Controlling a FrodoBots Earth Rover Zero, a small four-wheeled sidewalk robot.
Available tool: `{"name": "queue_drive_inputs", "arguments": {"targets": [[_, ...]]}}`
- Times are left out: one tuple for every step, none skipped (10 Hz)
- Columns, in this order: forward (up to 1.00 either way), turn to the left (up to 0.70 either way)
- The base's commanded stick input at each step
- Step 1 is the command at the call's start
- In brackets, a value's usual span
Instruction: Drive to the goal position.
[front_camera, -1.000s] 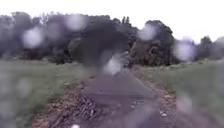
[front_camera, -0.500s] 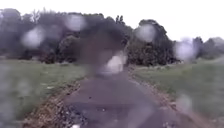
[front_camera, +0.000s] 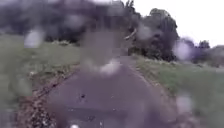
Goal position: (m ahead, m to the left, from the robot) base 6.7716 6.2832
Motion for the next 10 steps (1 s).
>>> {"name": "queue_drive_inputs", "arguments": {"targets": [[0.85,0.00],[0.85,0.00],[0.85,0.00],[0.85,0.00],[0.85,0.00],[0.85,-0.08],[0.85,-0.22],[0.85,-0.34],[0.85,-0.34],[0.85,-0.34]]}}
